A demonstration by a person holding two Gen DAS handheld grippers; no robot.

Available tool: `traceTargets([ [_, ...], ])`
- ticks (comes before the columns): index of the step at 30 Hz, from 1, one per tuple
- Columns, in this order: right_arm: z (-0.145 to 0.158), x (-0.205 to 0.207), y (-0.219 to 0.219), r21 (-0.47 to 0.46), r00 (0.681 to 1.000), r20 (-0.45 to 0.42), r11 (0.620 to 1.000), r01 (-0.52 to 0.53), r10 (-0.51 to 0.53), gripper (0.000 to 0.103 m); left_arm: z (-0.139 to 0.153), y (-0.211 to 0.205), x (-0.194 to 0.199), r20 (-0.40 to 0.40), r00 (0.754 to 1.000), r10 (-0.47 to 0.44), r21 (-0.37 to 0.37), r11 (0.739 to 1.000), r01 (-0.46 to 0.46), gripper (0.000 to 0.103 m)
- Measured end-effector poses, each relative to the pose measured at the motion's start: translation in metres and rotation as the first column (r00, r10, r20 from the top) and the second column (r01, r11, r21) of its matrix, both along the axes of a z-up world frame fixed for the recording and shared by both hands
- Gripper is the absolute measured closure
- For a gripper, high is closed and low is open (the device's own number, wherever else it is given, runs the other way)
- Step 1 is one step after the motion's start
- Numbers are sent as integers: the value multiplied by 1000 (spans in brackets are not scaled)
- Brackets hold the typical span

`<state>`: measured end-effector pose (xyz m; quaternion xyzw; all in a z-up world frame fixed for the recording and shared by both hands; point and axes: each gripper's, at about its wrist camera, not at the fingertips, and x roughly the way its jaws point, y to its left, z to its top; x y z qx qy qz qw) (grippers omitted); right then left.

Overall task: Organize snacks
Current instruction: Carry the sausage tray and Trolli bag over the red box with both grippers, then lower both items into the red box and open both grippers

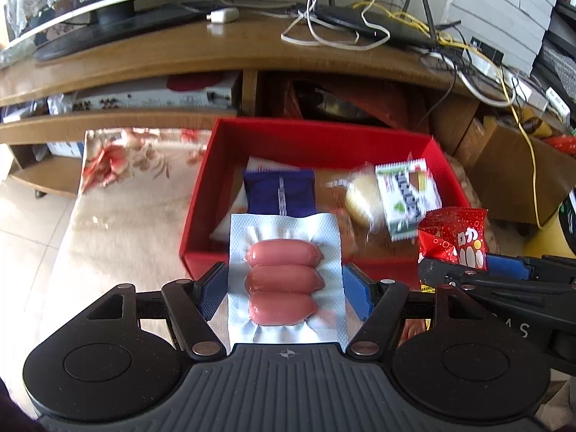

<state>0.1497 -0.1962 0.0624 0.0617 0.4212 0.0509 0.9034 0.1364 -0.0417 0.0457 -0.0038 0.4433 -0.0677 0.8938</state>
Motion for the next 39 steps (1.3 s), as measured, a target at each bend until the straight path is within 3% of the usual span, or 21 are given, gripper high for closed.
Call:
traceTargets([
  [15,7,61,-11,12,999,25,999,39,-39,59,8,-12,54,47,999,19,18,1000,-20,29],
  [27,-17,102,-7,-14,1000,-13,999,29,-29,59,-17,-12,93,1,999,49,40,998,-49,29],
  [39,-22,112,2,-47,1000,-10,999,-7,6,57,-30,-6,101,-35,996,82,41,996,-80,29],
])
